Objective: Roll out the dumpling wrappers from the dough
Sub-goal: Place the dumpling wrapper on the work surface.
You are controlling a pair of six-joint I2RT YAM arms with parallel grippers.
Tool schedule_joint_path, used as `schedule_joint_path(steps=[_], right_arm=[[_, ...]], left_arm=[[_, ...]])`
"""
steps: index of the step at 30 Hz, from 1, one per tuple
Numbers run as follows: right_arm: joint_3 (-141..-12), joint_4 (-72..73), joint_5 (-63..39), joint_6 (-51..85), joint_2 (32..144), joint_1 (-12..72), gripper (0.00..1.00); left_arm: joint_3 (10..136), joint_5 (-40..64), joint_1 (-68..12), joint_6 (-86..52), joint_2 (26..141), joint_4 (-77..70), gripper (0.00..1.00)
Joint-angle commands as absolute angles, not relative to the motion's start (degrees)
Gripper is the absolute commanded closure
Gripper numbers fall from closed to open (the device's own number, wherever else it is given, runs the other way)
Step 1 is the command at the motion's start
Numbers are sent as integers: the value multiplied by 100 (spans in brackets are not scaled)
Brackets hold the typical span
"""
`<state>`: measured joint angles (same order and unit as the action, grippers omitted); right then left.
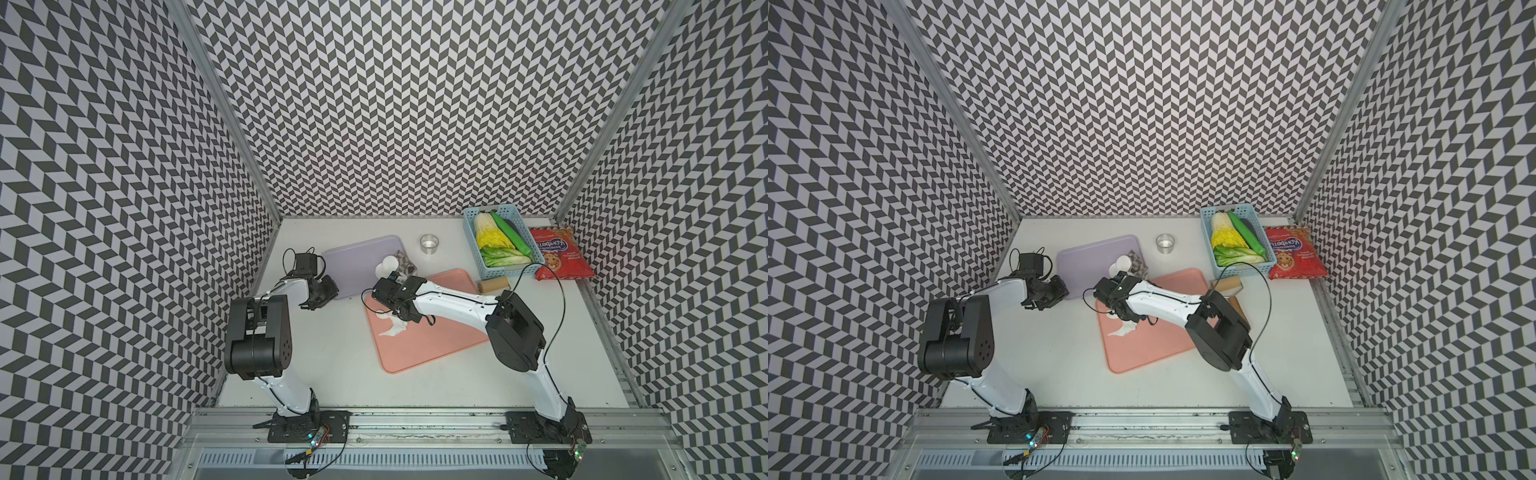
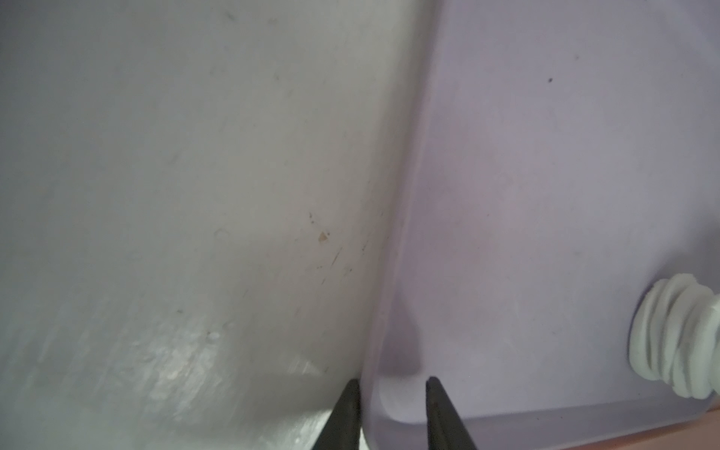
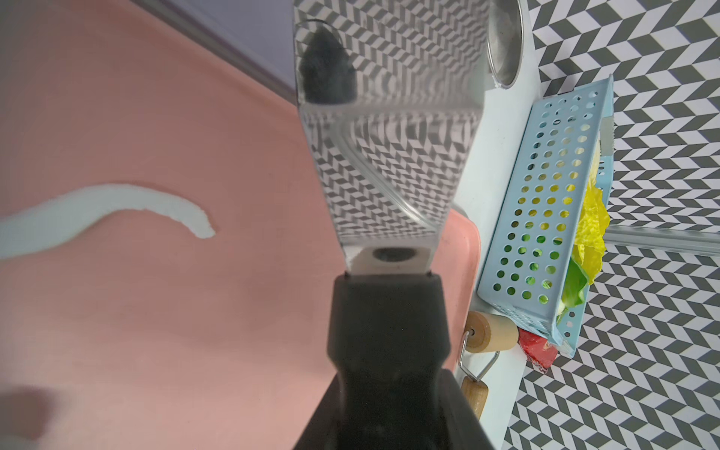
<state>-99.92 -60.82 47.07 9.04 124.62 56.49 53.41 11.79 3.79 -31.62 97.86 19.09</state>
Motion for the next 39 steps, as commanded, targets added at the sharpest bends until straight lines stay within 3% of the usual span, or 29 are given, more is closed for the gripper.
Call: schedule_joint_path(steps=[1,19,39], right_arm=[[-9978,-5907,4927,971,12296,5656,100],[-9879,-6028,5350,1063,12542,5629,100],[-9940,-5976,5077,1094,12673,5533,100]], left_arm=[[5124,1227,360,-3190,9932,2162,69],[5098,1266,360,-3182,9925,2145,69],[5098,1283,359,-3202,9932,2120,69]])
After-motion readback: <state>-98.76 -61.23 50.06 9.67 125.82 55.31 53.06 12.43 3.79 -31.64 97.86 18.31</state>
